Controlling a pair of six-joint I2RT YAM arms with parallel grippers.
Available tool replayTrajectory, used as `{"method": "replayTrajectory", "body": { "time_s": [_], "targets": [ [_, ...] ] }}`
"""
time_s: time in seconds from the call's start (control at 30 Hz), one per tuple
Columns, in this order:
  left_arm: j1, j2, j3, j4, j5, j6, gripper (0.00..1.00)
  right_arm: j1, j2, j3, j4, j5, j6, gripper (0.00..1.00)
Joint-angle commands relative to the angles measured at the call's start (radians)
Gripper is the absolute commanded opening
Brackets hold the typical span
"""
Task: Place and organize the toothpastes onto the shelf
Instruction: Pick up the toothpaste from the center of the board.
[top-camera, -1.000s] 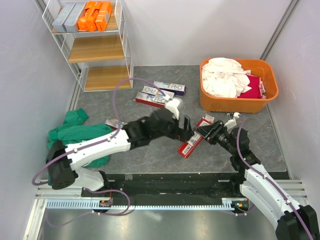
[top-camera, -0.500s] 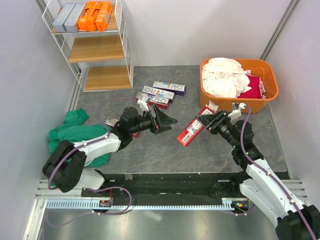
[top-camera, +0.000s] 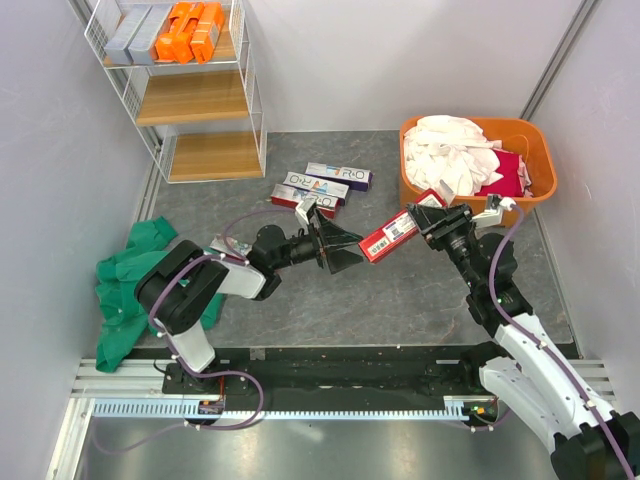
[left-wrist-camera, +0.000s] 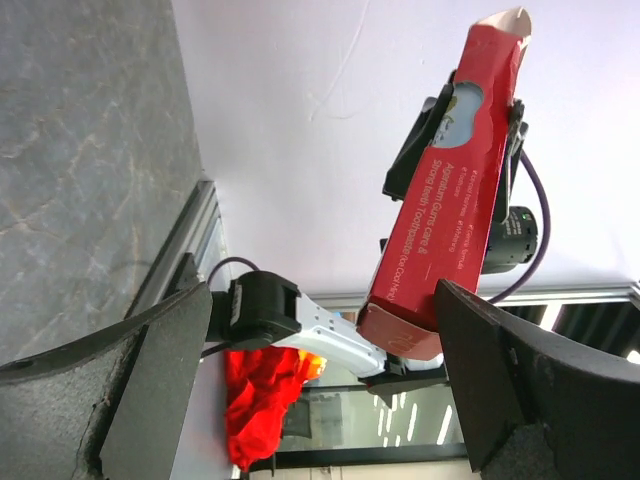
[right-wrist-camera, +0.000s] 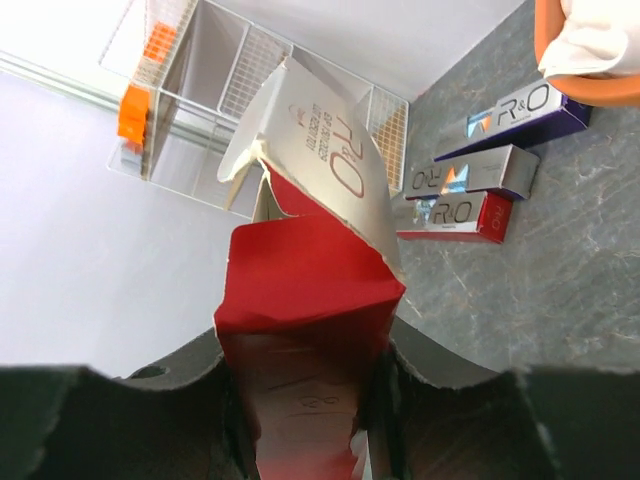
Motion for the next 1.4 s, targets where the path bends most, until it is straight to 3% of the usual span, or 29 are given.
{"method": "replayTrajectory", "body": {
  "time_s": [0.0,0.4,0.77,0.87,0.9,1.03,1.37],
  "targets": [
    [-0.040,-0.021,0.046,0.373,-0.003,-0.026,1.00,-0.001,-0.003,0.047,0.104,0.062,0.029,0.34],
    [-0.046,-0.088,0.002,0.328,-0.110,0.048,1.00,-0.001,-0.008,0.047,0.106,0.064,0.049,0.34],
    [-0.109,-0.087,0.117,0.140,-0.050,0.165,0.99,-0.003,0.012,0.037,0.132,0.064,0.077,0.35],
    [-0.124,-0.076,0.123,0.126,-0.061,0.179,0.92,0.000,0.020,0.037,0.138,0.056,0.086,0.35],
    [-0.127,-0.071,0.131,0.126,-0.061,0.179,0.84,-0.001,0.018,0.035,0.138,0.057,0.089,0.35],
    [-0.135,-0.045,0.158,0.123,-0.044,0.182,0.67,-0.001,0.018,0.034,0.141,0.059,0.097,0.35],
    [-0.135,-0.045,0.164,0.124,-0.059,0.202,0.53,-0.001,0.011,0.018,0.133,0.051,0.108,0.38]
  ]
}}
